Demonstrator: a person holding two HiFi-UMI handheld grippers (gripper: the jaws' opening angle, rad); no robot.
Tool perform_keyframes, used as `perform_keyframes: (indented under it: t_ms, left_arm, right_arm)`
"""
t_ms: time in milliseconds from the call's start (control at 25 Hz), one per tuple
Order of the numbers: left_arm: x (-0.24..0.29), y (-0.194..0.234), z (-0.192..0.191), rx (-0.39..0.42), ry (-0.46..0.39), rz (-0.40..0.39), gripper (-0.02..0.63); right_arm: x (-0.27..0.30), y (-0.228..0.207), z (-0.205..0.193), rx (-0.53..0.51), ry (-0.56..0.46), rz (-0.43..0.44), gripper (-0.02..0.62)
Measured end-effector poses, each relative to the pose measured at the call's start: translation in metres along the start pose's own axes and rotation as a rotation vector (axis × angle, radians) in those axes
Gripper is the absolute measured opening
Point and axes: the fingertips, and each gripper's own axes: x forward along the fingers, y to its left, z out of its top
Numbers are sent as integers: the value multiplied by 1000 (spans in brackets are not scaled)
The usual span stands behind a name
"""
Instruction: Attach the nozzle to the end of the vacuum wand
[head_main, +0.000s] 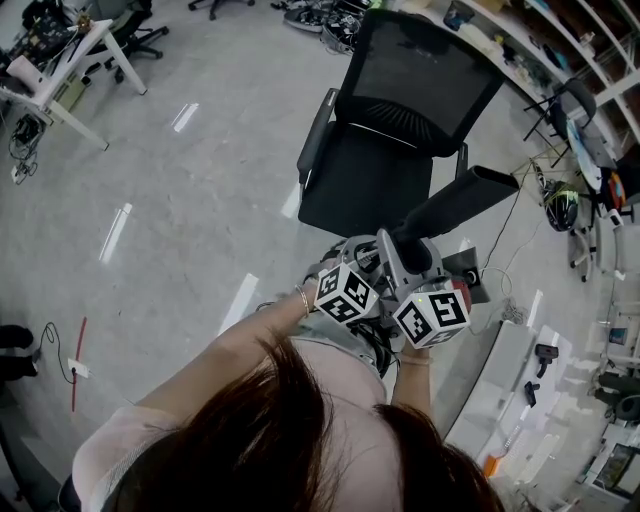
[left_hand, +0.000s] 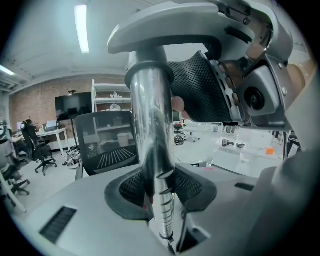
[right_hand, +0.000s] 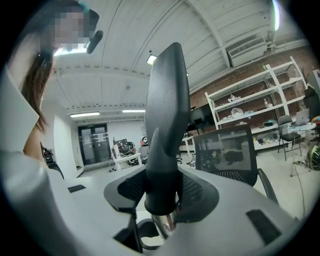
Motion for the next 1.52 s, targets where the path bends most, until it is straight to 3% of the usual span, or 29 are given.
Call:
perform_keyframes:
  t_ms: [200, 320, 760, 880, 1200, 1440, 1520]
  left_arm:
    - [1, 3, -1, -3, 0, -5, 144]
    - [1, 3, -1, 3, -3, -14, 144]
    - [-9, -11, 2, 55, -45, -86, 144]
    - [-11, -12, 1, 63, -50, -96, 144]
    - [-11, -11, -2, 60, -35, -73, 144]
    - [-11, -10, -3, 69, -26, -52, 144]
    - [-13, -12, -4, 70, -35, -61, 144]
  right_arm:
    - [4, -2, -1, -15, 37, -92, 183]
    - [4, -3, -2, -9, 42, -102, 183]
    - [-8, 16, -9, 30, 272, 153, 184]
    - [-9, 18, -10, -2, 294, 182, 183]
    - [-10, 15, -12, -36, 182, 0, 184]
    - [-11, 10, -12, 19, 160, -135, 184]
    - [-13, 12, -14, 18, 184, -144, 184]
